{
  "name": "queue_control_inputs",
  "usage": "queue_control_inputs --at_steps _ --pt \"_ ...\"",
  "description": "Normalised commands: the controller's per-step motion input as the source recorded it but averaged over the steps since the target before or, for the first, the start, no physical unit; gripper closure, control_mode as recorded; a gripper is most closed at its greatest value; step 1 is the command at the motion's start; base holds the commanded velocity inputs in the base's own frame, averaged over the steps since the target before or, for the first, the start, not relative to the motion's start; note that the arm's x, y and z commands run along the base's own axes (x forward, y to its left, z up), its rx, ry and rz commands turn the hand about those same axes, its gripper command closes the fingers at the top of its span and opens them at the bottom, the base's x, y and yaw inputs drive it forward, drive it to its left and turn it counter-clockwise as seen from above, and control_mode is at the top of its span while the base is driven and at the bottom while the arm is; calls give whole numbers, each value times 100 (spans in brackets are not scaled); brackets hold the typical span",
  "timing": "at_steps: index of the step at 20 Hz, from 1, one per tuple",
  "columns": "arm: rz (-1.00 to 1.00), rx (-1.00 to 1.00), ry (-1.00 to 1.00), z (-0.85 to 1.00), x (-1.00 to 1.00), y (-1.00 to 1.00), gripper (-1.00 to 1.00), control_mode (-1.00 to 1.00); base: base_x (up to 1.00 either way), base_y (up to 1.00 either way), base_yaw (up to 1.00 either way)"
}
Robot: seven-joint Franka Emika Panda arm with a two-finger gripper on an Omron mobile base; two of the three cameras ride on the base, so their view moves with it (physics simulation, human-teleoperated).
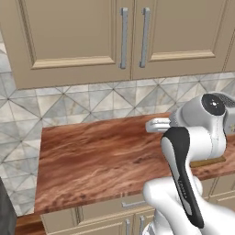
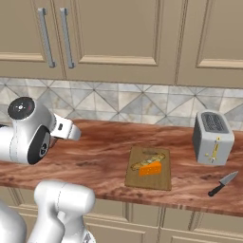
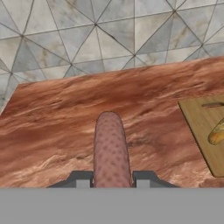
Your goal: Retrieve the sausage and cheese from the fridge and place them on the cutting board on the counter.
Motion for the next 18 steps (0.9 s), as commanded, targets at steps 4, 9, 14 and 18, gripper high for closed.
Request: queue_control_inputs --at_steps 4,9,14,18 --pt "0 0 0 0 0 0 100 100 0 0 0" --pt "0 0 0 0 0 0 100 100 0 0 0" --pt "0 0 0 0 0 0 100 -100 0 0 0" --pt "0 0 0 0 0 0 100 -100 0 0 0"
